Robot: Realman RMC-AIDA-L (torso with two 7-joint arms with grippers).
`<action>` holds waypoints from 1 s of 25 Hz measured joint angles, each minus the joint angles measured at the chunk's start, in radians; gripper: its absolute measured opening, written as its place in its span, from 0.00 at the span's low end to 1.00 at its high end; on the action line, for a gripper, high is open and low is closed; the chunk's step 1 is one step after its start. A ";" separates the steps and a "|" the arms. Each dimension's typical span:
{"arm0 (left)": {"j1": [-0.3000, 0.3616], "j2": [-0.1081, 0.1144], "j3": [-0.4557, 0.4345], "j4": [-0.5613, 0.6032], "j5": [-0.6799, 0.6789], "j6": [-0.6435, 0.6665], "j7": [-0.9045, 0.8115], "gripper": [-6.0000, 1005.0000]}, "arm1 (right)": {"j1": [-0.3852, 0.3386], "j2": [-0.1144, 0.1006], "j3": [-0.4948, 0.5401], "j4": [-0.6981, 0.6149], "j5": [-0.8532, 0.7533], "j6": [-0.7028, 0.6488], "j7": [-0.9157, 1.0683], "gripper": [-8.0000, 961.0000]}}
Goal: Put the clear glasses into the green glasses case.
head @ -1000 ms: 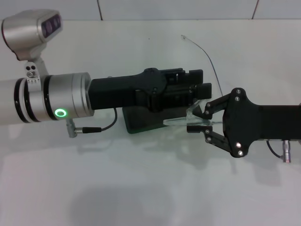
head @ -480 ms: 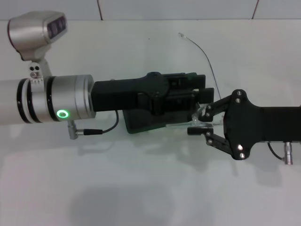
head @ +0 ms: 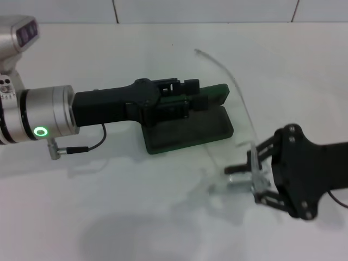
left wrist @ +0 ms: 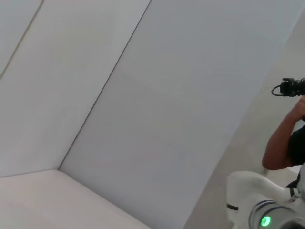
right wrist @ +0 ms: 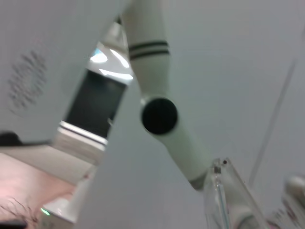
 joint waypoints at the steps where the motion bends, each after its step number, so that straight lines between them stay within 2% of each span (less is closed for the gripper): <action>1: 0.000 0.000 0.000 0.000 0.002 -0.001 0.004 0.60 | 0.004 0.004 -0.007 -0.001 0.001 -0.025 0.000 0.14; 4: -0.004 -0.002 0.001 0.000 0.003 -0.007 0.017 0.60 | 0.023 0.010 -0.053 0.009 0.023 -0.070 0.000 0.14; 6: -0.012 -0.007 0.002 0.001 0.003 -0.010 0.028 0.59 | 0.051 0.012 -0.121 0.031 0.055 -0.063 0.000 0.14; 13: -0.037 -0.030 0.006 0.001 0.003 -0.010 0.070 0.59 | 0.168 0.013 -0.369 0.173 0.243 0.095 0.021 0.14; 25: -0.026 -0.027 0.001 0.002 -0.031 0.000 0.107 0.59 | 0.157 0.006 -0.353 0.205 0.321 0.218 0.142 0.14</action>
